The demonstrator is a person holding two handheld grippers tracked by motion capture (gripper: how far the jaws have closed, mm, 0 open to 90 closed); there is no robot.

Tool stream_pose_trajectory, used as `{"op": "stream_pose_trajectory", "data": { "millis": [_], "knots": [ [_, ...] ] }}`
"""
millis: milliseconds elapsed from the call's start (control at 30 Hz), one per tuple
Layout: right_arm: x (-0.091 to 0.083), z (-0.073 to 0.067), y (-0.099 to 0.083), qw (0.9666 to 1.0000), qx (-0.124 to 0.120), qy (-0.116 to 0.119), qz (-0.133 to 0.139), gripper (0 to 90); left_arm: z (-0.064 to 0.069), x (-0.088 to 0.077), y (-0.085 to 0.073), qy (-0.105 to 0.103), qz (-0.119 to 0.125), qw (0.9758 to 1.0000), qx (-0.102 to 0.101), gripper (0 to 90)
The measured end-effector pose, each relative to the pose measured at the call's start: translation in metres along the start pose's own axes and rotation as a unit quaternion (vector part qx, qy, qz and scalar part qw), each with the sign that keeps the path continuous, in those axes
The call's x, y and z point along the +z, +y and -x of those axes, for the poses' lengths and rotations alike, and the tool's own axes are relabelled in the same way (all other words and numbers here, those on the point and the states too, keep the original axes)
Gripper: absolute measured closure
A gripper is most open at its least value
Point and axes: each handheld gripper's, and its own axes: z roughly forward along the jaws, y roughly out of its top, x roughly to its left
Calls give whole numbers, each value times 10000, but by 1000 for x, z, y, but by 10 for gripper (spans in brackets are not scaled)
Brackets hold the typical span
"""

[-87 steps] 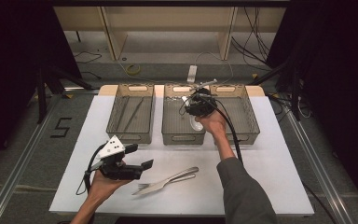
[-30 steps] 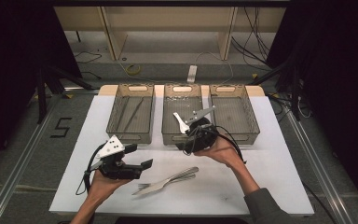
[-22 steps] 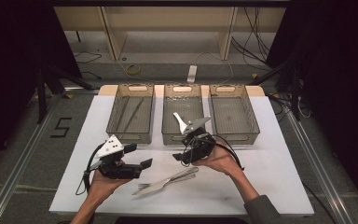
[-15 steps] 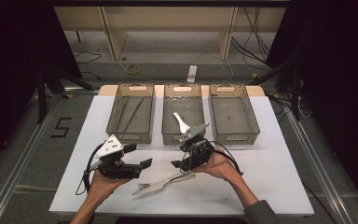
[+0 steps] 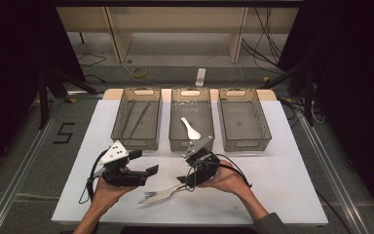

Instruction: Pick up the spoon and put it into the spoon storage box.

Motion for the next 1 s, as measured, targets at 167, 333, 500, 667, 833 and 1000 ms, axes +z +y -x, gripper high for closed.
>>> {"op": "stream_pose_trajectory", "data": {
  "millis": [167,333,500,667,833,1000],
  "knots": [
    [5,-2,0,9998,-121,-31,-164,307,0,1,0,1,2,10000,-15,157],
    [12,-5,0,9991,-223,12,-369,308,0,1,0,11,6,10000,-31,156],
    [21,-9,0,9980,-305,47,-545,313,-1,1,0,17,34,10000,-43,156],
    [29,-13,-1,9968,-388,82,-689,316,-1,1,0,21,30,10000,-21,156],
    [33,-15,-2,9959,-464,95,-768,318,0,1,1,21,64,10000,-45,156],
    [37,-17,-2,9949,-534,117,-851,318,0,2,1,15,35,10000,-28,156]
  ]
}}
